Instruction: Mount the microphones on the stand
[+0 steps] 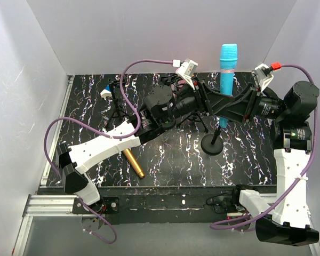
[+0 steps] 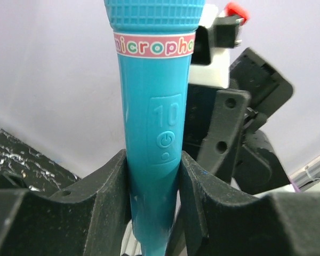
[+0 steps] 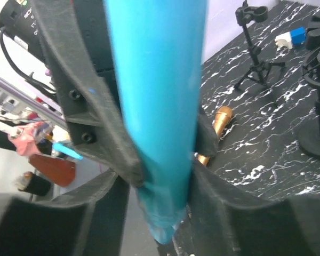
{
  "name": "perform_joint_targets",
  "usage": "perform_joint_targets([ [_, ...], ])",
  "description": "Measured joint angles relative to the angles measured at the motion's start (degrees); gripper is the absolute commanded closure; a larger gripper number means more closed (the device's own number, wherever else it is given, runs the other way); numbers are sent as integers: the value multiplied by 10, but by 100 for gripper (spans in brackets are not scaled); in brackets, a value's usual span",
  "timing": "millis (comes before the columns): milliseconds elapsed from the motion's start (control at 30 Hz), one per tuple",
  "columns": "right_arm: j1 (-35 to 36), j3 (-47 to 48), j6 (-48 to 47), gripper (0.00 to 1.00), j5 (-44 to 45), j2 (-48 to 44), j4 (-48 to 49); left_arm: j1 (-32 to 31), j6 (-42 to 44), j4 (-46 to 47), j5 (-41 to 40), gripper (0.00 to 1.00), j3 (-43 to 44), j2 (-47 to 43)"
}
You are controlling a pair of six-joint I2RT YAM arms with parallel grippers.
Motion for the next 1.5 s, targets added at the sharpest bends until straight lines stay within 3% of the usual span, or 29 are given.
perform_joint_targets([
  [133, 3, -11, 16, 97, -2, -2, 35, -7, -9, 13, -11, 100, -1, -1],
  [333, 3, -50, 50, 99, 5, -20, 75, -8, -14, 9, -15, 99, -11, -2],
  [467, 2, -71, 58, 99, 7, -31, 80, -9, -25, 17, -17, 80, -31, -9],
  [667, 6, -78, 62, 99, -4, -36, 83, -11, -40, 21, -21, 27, -49, -21],
  [833, 7, -89, 63, 99, -15, -47, 87, -14, -55, 20, -22, 7, -79, -47],
  [1000, 7, -94, 66, 99, -22, -53, 94, -16, -54, 26, -26, 2, -118, -84],
  [1500, 7, -104, 122, 99, -49, -55, 174, -16, -28, 23, -50, 2, -120, -101],
])
